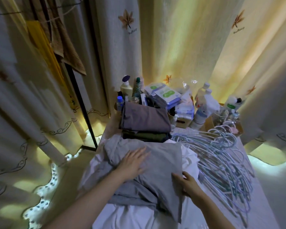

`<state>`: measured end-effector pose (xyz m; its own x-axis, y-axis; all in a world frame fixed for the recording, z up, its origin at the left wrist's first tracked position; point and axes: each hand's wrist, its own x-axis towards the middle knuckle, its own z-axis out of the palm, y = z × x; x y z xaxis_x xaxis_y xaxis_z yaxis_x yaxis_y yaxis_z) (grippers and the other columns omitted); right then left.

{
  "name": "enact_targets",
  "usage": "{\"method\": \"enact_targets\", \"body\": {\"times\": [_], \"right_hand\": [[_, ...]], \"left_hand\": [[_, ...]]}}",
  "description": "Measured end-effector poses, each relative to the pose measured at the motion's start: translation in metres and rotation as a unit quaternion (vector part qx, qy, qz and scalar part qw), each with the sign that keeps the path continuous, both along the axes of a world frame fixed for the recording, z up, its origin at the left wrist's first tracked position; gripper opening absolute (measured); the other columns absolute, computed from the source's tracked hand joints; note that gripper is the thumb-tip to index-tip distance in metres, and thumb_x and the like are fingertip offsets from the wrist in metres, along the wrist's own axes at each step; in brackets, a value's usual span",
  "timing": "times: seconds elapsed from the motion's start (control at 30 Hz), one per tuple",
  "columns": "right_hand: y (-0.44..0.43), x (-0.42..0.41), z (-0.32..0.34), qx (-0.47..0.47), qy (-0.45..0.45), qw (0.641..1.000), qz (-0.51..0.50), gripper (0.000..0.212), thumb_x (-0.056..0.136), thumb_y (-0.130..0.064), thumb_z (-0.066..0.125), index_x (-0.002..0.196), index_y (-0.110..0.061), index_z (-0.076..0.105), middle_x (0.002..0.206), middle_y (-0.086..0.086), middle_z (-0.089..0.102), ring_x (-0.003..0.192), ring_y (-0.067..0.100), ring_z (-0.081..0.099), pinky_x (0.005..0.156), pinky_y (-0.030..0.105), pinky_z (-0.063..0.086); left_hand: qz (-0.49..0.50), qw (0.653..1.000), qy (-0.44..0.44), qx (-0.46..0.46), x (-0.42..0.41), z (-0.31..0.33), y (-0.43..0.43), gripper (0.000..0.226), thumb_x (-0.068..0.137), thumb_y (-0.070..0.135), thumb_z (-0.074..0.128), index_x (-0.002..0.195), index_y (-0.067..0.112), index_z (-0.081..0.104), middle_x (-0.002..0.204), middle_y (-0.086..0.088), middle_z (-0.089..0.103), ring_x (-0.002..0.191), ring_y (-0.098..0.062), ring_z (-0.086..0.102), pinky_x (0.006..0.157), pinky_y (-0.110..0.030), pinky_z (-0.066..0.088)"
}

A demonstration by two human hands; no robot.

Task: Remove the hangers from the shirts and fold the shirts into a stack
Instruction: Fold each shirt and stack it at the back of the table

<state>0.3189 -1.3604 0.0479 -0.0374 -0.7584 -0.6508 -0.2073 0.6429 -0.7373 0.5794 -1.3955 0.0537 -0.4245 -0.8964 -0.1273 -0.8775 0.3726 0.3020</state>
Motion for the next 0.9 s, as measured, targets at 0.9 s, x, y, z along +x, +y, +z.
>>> {"method": "enact_targets", "body": {"times": [0.9], "right_hand": [[0.005, 0.174, 0.000, 0.033, -0.062, 0.996, 0.048, 0.056, 0.072, -0.027, 0.081, 0.118, -0.006, 0.057, 0.111, 0.008, 0.066, 0.100, 0.022, 0.064, 0.083, 0.031, 0.056]], "left_hand": [[0.381, 0.911, 0.155, 0.028, 0.106, -0.016, -0.037, 0.062, 0.085, 0.015, 0.064, 0.138, 0.002, 0.036, 0.132, -0.022, 0.043, 0.124, -0.037, 0.041, 0.103, -0.041, 0.035]]}}
